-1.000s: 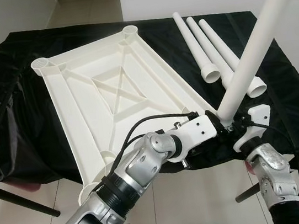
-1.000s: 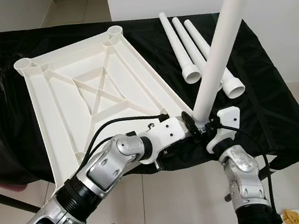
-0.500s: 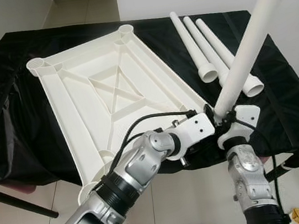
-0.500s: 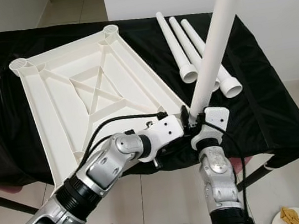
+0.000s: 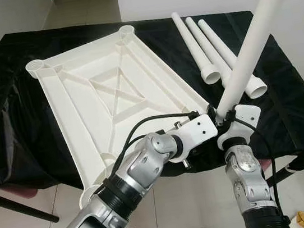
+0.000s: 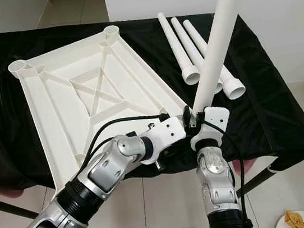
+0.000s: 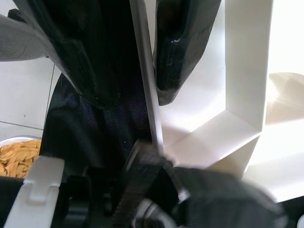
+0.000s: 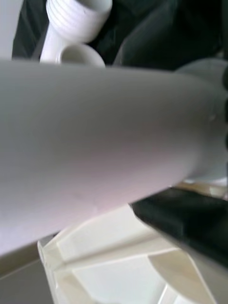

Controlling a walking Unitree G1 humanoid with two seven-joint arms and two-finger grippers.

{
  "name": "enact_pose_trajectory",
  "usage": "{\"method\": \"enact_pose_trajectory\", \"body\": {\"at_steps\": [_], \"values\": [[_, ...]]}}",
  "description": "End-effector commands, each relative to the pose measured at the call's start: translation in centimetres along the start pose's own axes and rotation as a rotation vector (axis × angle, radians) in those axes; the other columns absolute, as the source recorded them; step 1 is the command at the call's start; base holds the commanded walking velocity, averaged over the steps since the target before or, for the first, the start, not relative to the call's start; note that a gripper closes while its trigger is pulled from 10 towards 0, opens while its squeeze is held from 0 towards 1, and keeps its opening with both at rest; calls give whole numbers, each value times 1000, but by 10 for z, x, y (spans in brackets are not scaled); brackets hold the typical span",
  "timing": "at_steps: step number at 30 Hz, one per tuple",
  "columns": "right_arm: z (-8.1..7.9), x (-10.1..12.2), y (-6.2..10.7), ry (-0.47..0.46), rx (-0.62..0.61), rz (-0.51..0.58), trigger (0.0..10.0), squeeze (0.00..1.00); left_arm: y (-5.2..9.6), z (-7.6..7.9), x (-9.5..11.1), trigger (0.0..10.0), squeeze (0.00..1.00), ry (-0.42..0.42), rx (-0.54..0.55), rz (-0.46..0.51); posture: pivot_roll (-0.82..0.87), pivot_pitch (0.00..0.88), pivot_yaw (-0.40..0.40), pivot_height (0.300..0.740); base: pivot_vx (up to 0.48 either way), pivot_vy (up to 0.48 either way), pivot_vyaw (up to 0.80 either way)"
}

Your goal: Building children table

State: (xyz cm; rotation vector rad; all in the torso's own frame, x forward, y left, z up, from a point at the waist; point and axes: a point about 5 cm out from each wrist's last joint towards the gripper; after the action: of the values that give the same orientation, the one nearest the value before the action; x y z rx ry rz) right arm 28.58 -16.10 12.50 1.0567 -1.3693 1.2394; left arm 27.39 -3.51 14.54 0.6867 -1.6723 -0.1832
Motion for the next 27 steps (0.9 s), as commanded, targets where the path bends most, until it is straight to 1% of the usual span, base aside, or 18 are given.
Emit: {"method": "enact_pose_trajectory", "body": {"at_steps": [1,5,7,10,11,12,14,15,16,18,19,20,22,23,25,26,27], "values": [[-3,0,1,-19,51,4,10000,1000,-7,15,1,10000,0,-10,-84,7,-66,69,17,740,0,0,0],[3,3,0,-11,75,25,10000,1000,-6,15,1,10000,0,-9,-82,7,-67,71,18,740,0,0,0],[9,3,0,-2,146,40,10000,1000,-6,15,1,10000,0,-8,-82,7,-68,75,20,740,0,0,0],[12,1,0,0,173,36,10000,1000,-6,15,1,10000,0,-8,-83,8,-68,76,22,740,0,0,0],[15,0,1,9,215,34,10000,1000,-6,14,1,10000,0,-7,-83,8,-64,79,23,740,0,0,0],[17,-2,2,14,260,28,10000,0,-6,13,1,10000,0,-7,-82,8,-64,79,23,740,0,0,0],[20,-3,5,26,332,31,10000,0,-5,12,1,10000,0,-6,-77,7,-65,82,26,740,0,0,0],[20,-3,5,26,332,31,10000,0,-5,12,1,10000,0,-6,-77,7,-65,82,26,740,0,0,0],[22,-2,6,30,371,33,10000,0,-5,11,1,10000,0,-6,-76,6,-64,83,27,740,0,0,0],[22,-2,6,30,371,33,10000,0,-5,11,1,10000,0,-6,-76,6,-64,83,27,740,0,0,0],[26,-2,7,36,401,38,10000,0,-5,11,1,10000,0,-5,-75,5,-64,84,29,740,0,0,0],[26,-2,7,36,401,38,10000,0,-5,11,1,10000,0,-5,-75,5,-64,84,29,740,0,0,0],[41,-3,8,85,489,33,10000,0,-4,10,1,10000,0,-6,-75,6,-66,87,36,740,0,0,0],[41,-3,8,85,489,33,10000,0,-4,10,1,10000,0,-6,-75,6,-66,87,36,740,0,0,0],[57,-6,7,126,537,16,10000,0,-4,10,1,10000,0,-7,-76,6,-71,89,42,740,0,0,0],[62,-7,6,137,549,9,10000,0,-4,10,1,10000,0,-8,-76,5,-71,88,43,740,0,0,0],[62,-7,6,137,549,9,10000,0,-4,10,1,10000,0,-8,-76,5,-71,88,43,740,0,0,0]]}}
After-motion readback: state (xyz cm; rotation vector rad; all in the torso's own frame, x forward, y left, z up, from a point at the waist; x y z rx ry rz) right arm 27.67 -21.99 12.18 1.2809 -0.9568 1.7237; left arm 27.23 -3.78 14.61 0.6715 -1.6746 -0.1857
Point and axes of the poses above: a point about 5 cm out from each wrist's last joint towards the gripper, its own y axis pointing back from the gripper into the wrist, its own x axis along the axis of the wrist's last joint, z = x × y, and after that the axes turned 5 degrees about y, right-handed
